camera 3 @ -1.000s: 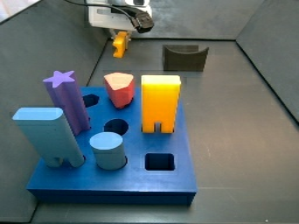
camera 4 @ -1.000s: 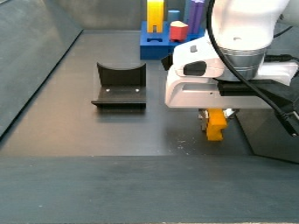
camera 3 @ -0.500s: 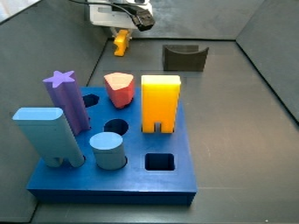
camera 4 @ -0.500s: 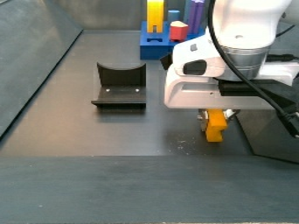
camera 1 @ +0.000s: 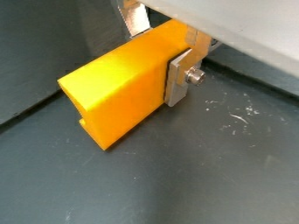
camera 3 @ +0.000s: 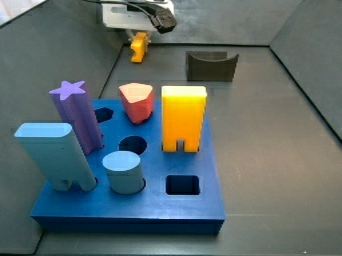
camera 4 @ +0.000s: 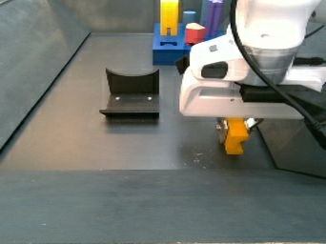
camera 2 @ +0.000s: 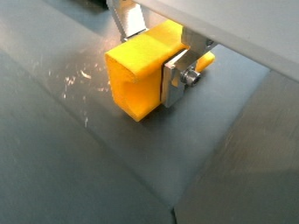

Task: Pick up the arch object. Move up. Place the arch object on the fixture. Regrasp the arch object. Rotate the arch object. Move to above the board. Insert the arch object.
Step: Move up.

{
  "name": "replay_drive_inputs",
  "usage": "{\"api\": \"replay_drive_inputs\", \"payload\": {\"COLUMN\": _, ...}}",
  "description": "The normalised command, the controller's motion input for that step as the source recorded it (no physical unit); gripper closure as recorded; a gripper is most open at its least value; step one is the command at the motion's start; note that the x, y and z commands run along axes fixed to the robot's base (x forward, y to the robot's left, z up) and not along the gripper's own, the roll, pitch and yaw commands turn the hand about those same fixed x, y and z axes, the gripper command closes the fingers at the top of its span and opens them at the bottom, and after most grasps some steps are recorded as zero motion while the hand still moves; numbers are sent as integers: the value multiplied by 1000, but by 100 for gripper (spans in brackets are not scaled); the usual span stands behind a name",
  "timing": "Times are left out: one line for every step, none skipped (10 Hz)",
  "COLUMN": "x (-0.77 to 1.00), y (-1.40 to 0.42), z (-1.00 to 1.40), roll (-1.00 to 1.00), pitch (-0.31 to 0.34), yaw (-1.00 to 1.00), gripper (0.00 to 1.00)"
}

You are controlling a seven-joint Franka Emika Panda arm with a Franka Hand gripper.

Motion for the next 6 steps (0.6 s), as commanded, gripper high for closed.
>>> {"api": "replay_drive_inputs", "payload": {"x": 0, "y": 0, "z": 833, "roll": 0, "pitch": 0, "yaw": 0, "gripper": 100}}
{"api": "replay_drive_inputs", "payload": {"x": -36, "y": -52, "z": 776, "roll": -21, "pitch": 42, "yaw": 28, "gripper": 100}}
{"api": "replay_drive_inputs", "payload": {"x": -56, "y": -42, "z": 674, "roll": -7, "pitch": 81, "yaw": 24, "gripper": 100}}
{"api": "replay_drive_inputs", "payload": {"x": -38, "y": -22, "z": 581, "roll": 15, "pitch": 104, "yaw": 12, "gripper": 100}}
{"api": "replay_drive_inputs", "payload": {"x": -25, "y": -14, "z": 485, "roll": 36, "pitch": 125, "yaw": 3, "gripper": 100}}
{"api": "replay_drive_inputs", "payload": {"x": -23, "y": -8, "z": 363, "roll": 70, "pitch": 139, "yaw": -3, "gripper": 100}}
